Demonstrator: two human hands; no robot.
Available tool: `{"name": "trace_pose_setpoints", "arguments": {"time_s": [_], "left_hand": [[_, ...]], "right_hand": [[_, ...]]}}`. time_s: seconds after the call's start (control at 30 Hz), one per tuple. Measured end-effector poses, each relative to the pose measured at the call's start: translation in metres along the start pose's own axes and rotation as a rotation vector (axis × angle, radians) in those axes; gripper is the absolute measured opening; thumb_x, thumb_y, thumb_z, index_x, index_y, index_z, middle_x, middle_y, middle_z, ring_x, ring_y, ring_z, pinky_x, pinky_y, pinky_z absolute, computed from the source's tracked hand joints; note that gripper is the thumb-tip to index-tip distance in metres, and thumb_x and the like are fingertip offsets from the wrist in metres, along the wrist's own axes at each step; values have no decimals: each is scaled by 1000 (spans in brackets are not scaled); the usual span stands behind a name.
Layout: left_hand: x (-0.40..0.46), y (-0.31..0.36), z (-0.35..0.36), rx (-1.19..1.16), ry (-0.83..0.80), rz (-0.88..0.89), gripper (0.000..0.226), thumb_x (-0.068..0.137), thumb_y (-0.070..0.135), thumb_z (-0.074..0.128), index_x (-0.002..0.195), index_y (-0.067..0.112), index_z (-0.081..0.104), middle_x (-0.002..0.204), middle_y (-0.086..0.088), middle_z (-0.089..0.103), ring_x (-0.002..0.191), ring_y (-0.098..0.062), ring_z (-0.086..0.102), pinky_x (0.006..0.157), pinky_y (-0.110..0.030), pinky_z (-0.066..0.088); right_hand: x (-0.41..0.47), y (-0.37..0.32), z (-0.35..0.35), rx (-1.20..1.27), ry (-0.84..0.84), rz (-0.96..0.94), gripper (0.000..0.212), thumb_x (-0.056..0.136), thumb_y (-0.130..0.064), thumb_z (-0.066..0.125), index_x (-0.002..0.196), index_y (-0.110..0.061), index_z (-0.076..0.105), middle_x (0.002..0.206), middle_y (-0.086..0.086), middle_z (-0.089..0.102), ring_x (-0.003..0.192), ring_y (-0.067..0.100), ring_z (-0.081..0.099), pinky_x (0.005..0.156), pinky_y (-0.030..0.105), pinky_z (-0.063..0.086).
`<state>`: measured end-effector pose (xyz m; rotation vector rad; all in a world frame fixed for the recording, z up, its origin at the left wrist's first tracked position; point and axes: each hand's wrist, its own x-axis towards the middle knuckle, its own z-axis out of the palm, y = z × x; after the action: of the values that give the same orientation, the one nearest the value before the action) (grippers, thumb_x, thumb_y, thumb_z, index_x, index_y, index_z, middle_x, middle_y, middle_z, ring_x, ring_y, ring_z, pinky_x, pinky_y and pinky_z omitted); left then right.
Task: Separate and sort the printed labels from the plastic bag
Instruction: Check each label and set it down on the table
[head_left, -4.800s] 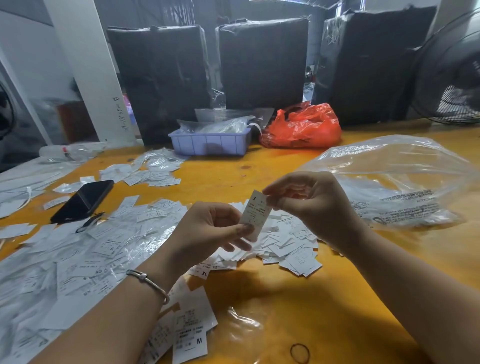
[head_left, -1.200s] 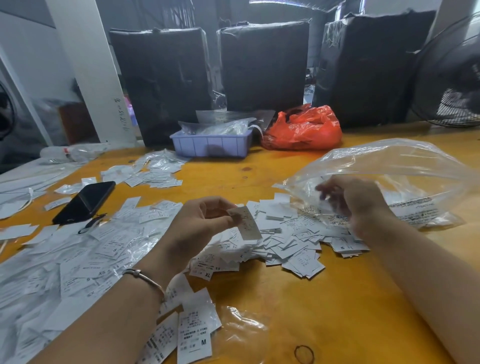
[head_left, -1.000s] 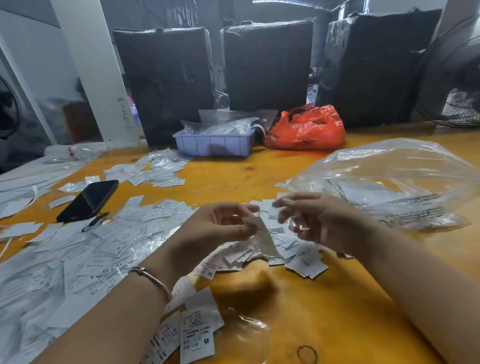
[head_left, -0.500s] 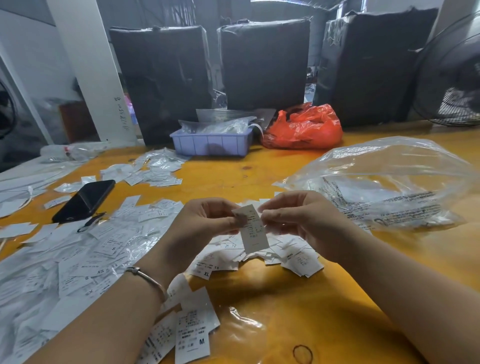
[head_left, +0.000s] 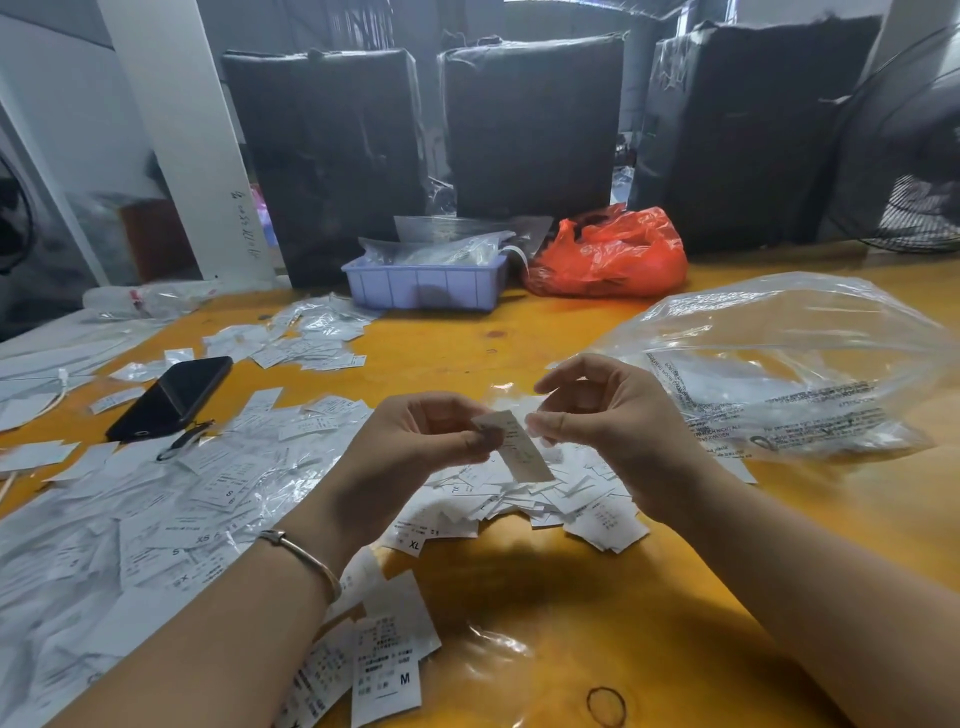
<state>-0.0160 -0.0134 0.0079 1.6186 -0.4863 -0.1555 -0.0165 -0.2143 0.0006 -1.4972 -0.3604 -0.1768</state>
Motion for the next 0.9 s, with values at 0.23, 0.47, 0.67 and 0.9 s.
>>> {"name": "trace_pose_setpoints", "arguments": {"time_s": [0.23,0.47,0.67,0.9], "left_hand": [[3,-2,-4,-7,19,-17,14,64,22,78,77,17,78,90,-10,76,87,-20,69,79,-28,56],[1,1,-5,106,-163,-74,10,72,14,78,82,14,78,120,7,68,113,-10,63,90,-31,54],[-1,1,1,146,-209,-36,11,72,5,78,82,10,78,85,-14,74,78,-15,65,69,-18,51],[3,-2,-3,58,52,34,24,63,21,77,84,11,78,79,-14,73,69,-13,61,62,-19,47]], "right_hand": [[2,0,-1,12,64,-79,23,75,-6,74,93,0,60,63,10,68,59,19,61,55,23,49],[4,-6,-13,-215,-256,77,18,78,-1,70,92,-2,58,71,9,62,64,17,57,60,27,47],[0,-10,-5,-214,-280,56,19,77,-7,72,87,-2,57,77,11,61,70,18,57,65,25,47],[-4,-19,-3,-503,-194,-99,27,65,-43,81,76,-19,73,116,-11,61,110,0,54,89,31,47]]}}
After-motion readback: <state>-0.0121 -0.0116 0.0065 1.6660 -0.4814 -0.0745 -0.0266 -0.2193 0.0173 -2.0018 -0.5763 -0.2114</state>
